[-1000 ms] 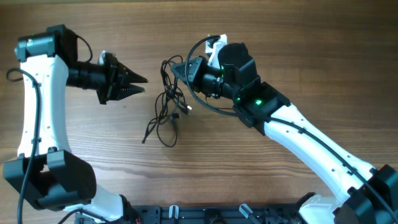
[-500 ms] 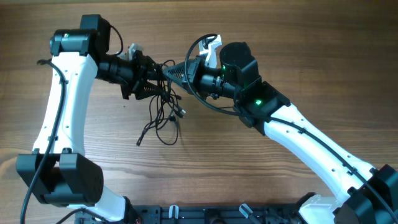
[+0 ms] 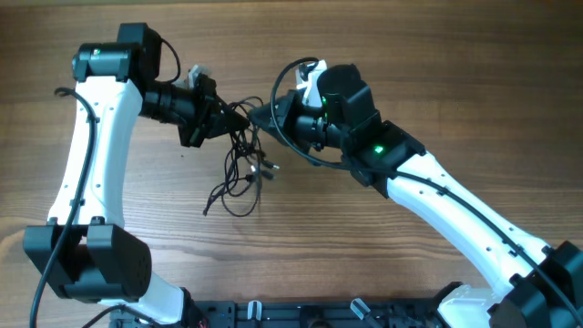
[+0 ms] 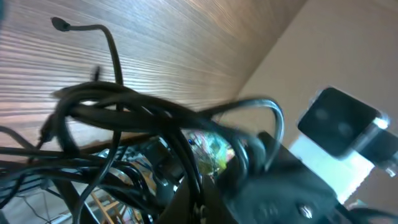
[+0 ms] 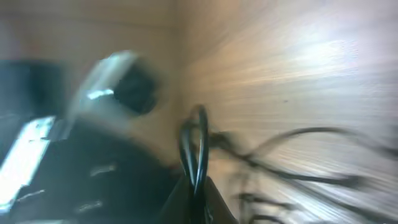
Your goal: Untangle cables
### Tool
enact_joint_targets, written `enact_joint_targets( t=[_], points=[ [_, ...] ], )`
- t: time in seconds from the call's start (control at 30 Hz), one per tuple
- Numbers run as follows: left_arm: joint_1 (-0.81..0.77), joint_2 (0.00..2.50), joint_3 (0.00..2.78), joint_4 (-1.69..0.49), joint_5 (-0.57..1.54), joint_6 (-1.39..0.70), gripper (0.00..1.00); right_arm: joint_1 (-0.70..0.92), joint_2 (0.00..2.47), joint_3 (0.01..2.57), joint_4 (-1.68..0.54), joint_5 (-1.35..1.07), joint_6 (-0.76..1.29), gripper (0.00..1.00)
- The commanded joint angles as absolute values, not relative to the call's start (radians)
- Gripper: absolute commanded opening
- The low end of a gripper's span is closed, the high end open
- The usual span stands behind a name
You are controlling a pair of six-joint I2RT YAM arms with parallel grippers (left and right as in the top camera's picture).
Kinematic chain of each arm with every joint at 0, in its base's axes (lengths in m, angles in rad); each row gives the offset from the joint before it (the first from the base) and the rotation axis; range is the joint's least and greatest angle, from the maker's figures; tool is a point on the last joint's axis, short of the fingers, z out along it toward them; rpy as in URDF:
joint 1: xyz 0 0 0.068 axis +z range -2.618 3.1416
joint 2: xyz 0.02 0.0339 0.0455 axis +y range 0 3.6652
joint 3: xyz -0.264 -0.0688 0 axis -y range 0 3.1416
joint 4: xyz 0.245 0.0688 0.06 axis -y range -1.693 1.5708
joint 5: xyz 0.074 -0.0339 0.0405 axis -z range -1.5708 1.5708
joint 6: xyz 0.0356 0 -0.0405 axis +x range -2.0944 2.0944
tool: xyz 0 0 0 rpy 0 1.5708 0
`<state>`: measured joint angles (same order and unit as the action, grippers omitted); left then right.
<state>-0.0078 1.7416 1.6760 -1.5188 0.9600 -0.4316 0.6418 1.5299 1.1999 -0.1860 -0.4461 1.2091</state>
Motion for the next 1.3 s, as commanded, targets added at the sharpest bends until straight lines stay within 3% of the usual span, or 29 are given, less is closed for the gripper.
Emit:
enact_joint_targets(
  t=[0.0, 0.1, 0.2, 0.4, 0.53, 0.63, 0.7, 0.73, 0.83, 0.87, 0.93, 1.0, 1.03, 1.07, 1.1, 1.2, 1.27],
  points=[
    [0.022, 1.737, 1.686, -1.558, 1.06, -0.399, 0.04, 0.591, 1.534, 1.202, -0.35, -0.176, 1.102, 0.04],
    [0.062, 1.737, 1.686, -1.592, 1.119, -0.393, 0.04, 0.534, 1.534, 1.202, -0.433, -0.069, 0.938, 0.04],
    [0.112, 1.737, 1.686, -1.598, 1.219, -0.37, 0.04, 0.511, 1.534, 1.202, -0.556, 0.096, 0.939, 0.04],
    [0.218, 1.737, 1.686, -1.628, 1.082, -0.374, 0.04, 0.509, 1.533, 1.203, -0.585, 0.152, 0.944, 0.05],
    [0.263, 1.737, 1.686, -1.589, 0.772, -0.439, 0.04, 0.507, 1.46, 1.205, -0.48, 0.002, 0.889, 0.06],
    [0.267, 1.737, 1.686, -1.538, 0.391, -0.602, 0.04, 0.478, 1.384, 1.205, -0.476, 0.079, 0.889, 0.04],
    [0.267, 1.737, 1.686, -1.526, 0.259, -0.695, 0.04, 0.452, 1.337, 1.205, -0.474, 0.1, 0.889, 0.04],
    [0.267, 1.737, 1.686, -1.525, 0.249, -0.717, 0.04, 0.445, 1.319, 1.205, -0.469, 0.077, 0.89, 0.05],
    [0.259, 1.737, 1.686, -1.514, 0.317, -0.711, 0.04, 0.445, 1.304, 1.205, -0.402, -0.162, 0.852, 0.18],
    [0.255, 1.737, 1.686, -1.514, 0.336, -0.711, 0.04, 0.445, 1.31, 1.205, -0.391, -0.232, 0.852, 0.17],
    [0.237, 1.737, 1.686, -1.501, 0.42, -0.63, 0.04, 0.445, 1.329, 1.205, -0.344, -0.387, 0.852, 0.04],
    [0.222, 1.737, 1.686, -1.495, 0.507, -0.569, 0.04, 0.445, 1.338, 1.204, -0.243, -0.576, 0.869, 0.04],
    [0.214, 1.737, 1.686, -1.495, 0.551, -0.533, 0.08, 0.445, 1.338, 1.204, -0.15, -0.696, 0.895, 0.04],
    [0.202, 1.737, 1.686, -1.495, 0.587, -0.501, 0.35, 0.445, 1.338, 1.204, -0.014, -0.809, 0.897, 0.05],
    [0.2, 1.737, 1.686, -1.495, 0.587, -0.501, 0.42, 0.445, 1.338, 1.204, -0.008, -0.801, 0.894, 0.11],
    [0.199, 1.737, 1.686, -1.495, 0.587, -0.501, 0.45, 0.446, 1.367, 1.202, -0.309, -0.541, 0.849, 0.11],
    [0.199, 1.737, 1.686, -1.495, 0.587, -0.501, 0.45, 0.46, 1.455, 1.202, -0.559, -0.336, 0.799, 0.35]
  ],
)
